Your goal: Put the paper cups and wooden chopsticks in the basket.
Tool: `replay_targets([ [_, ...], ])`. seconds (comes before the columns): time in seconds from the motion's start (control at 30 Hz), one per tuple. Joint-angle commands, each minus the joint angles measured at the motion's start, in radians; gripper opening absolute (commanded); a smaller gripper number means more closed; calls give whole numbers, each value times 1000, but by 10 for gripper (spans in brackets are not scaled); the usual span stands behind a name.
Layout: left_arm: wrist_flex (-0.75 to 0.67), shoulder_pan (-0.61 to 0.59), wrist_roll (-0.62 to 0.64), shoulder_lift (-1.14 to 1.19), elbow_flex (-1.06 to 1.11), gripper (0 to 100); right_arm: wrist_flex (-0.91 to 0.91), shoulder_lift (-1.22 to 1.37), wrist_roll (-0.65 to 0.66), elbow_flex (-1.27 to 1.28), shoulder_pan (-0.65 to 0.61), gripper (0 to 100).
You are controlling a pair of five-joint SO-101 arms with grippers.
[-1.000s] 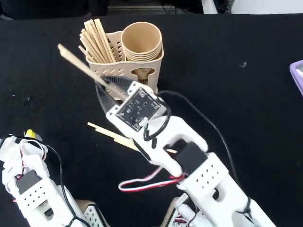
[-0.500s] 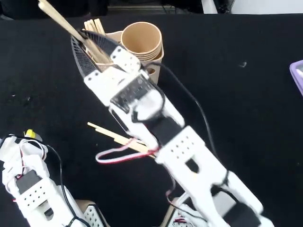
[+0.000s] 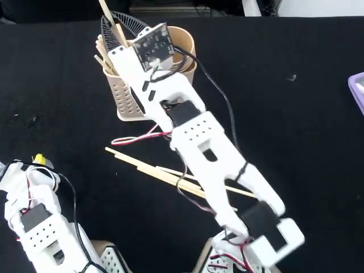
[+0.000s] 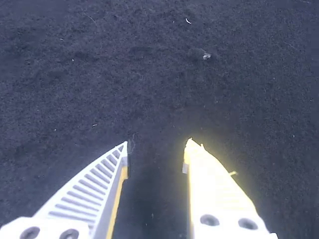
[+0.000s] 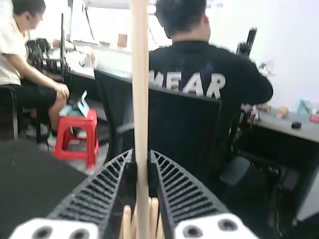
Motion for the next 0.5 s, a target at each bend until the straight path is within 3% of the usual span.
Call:
replay_targets([
  [0.0,-14,13,-3,-14,-53,187,-25,22,-5,-68,17,13],
  [0.23,-14,13,-3,-14,-53,187,34,41,-9,-70,9,132],
  [0.47,-14,13,-3,-14,-53,187,175,-117,-5,-88,9,85],
])
